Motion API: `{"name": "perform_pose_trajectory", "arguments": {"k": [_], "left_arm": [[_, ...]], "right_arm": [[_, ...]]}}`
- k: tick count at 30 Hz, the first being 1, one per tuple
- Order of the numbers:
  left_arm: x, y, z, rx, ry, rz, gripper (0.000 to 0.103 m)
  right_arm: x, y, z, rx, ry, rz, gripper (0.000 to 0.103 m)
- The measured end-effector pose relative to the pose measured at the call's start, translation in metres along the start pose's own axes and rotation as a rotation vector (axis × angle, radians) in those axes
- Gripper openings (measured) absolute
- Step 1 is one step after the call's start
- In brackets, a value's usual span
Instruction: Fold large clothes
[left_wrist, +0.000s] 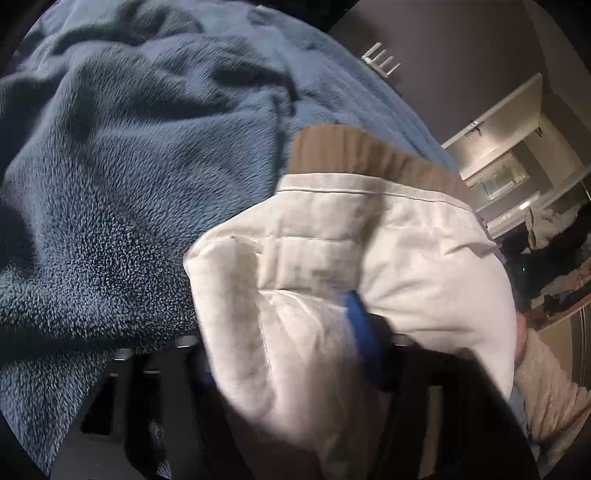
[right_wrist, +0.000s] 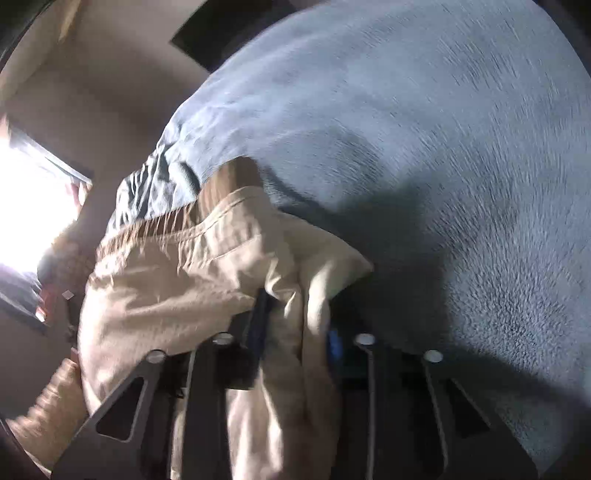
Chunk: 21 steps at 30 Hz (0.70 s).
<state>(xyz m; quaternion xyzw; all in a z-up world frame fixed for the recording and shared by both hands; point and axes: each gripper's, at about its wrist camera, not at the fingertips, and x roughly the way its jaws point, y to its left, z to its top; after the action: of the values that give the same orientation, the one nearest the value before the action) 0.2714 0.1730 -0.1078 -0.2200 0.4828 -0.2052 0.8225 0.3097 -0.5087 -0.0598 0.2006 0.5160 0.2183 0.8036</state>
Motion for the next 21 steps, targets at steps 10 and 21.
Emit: {"name": "perform_pose_trajectory", "arguments": {"k": [10, 21], "left_arm": [[-0.052, -0.059, -0.013, 0.187, -0.143, 0.128, 0.013], [-0.02, -0.049, 0.075, 0.169, -0.159, 0.234, 0.014]], "right_arm": [[-0.063, 0.082, -0.019, -0.285, -0.261, -0.159, 0.006], [-0.024, 0.082, 0.063, -0.213, -0.318, -0.218, 0.006]]}}
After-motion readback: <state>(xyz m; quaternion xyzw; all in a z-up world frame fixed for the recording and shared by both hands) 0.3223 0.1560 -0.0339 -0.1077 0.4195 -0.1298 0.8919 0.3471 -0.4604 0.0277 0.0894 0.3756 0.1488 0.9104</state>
